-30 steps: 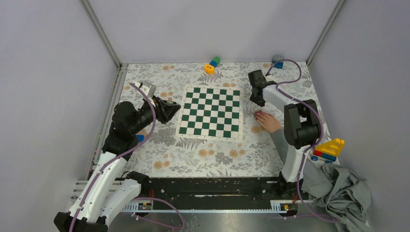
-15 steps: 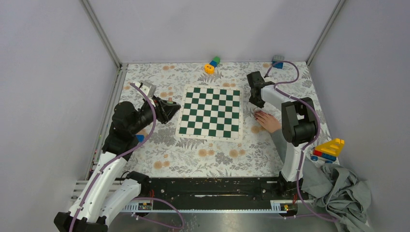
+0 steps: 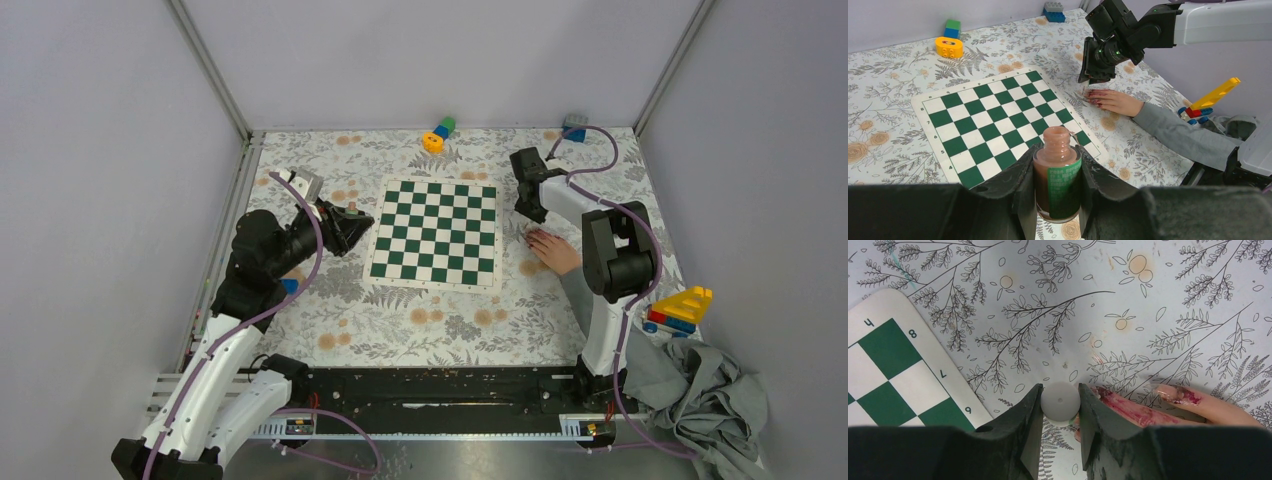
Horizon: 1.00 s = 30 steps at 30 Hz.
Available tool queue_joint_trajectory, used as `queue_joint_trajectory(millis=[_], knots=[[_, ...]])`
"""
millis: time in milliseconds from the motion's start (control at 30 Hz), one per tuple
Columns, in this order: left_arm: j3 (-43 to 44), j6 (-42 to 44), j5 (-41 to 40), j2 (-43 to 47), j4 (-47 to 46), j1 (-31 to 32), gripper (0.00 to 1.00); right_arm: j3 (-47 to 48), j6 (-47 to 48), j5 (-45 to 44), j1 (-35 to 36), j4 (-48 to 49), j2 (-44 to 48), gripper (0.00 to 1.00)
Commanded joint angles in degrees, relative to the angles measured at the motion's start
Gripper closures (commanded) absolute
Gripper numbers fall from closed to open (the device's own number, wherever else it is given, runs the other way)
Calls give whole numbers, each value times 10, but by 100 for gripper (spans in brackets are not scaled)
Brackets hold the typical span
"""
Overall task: Paint the nails
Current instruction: Paint the nail polish on the nail.
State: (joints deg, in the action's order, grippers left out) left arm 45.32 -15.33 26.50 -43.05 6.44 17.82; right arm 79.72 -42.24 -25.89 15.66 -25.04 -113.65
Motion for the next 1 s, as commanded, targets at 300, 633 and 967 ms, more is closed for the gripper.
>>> queue_joint_trajectory(millis=[300,633,967], knots=[[8,6,-13,12,-19,5,100,23,16,-48,13,-49,-3,100],[8,7,-13,13,-18,6,100,23,11,-48,13,-49,-2,100],[8,7,-14,13,-17,6,100,16,11,-52,13,-49,10,100]])
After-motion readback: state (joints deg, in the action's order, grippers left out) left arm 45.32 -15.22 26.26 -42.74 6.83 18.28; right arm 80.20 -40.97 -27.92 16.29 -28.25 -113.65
